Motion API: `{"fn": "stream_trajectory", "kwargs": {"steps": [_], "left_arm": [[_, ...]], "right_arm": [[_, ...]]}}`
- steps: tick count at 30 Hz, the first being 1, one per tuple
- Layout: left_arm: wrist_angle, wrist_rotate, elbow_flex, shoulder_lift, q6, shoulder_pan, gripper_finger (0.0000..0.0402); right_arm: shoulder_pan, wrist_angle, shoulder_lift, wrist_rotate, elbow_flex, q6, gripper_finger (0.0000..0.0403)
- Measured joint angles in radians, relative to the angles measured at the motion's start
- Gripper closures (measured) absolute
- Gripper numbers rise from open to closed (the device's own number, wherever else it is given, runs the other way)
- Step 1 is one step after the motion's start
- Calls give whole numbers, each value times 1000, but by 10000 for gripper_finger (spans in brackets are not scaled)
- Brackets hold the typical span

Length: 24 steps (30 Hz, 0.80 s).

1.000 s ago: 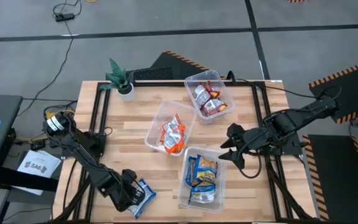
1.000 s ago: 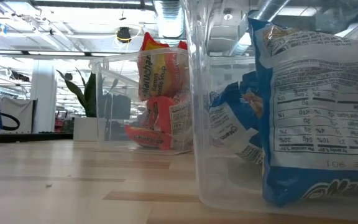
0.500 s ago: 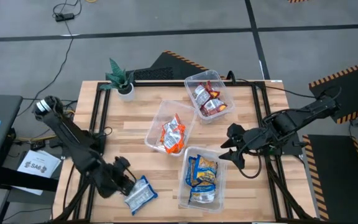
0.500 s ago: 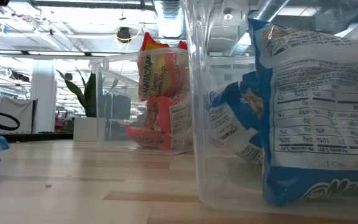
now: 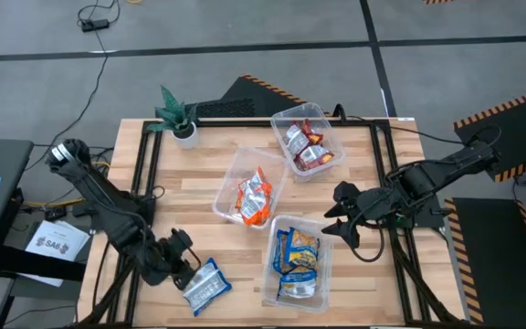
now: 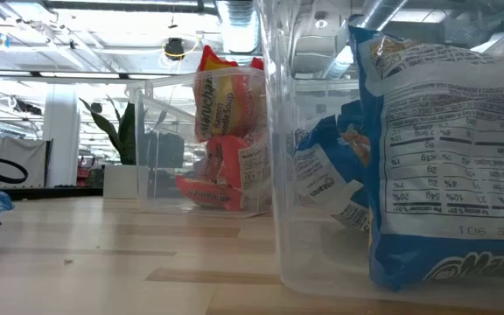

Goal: Sort Maruchan noodles
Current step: Put the blue noodle pack into the bottom transparent bin

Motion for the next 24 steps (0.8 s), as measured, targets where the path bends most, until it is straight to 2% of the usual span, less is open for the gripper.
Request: {"fn": "stream_trajectory", "kwargs": {"steps": [6, 11, 14, 24], "left_arm": [[201, 76, 2, 119, 68, 9, 194], [169, 153, 48, 196, 93, 30, 123], [85, 167, 79, 232, 83, 39, 109], [-47, 175, 196, 424, 95, 48, 106]], "right_arm": [[0, 0, 0, 0, 0, 0, 117], [0, -5, 0, 0, 0, 0, 117], [0, -10, 0, 0, 0, 0, 117], [0, -28, 0, 1, 0, 0, 117]]}}
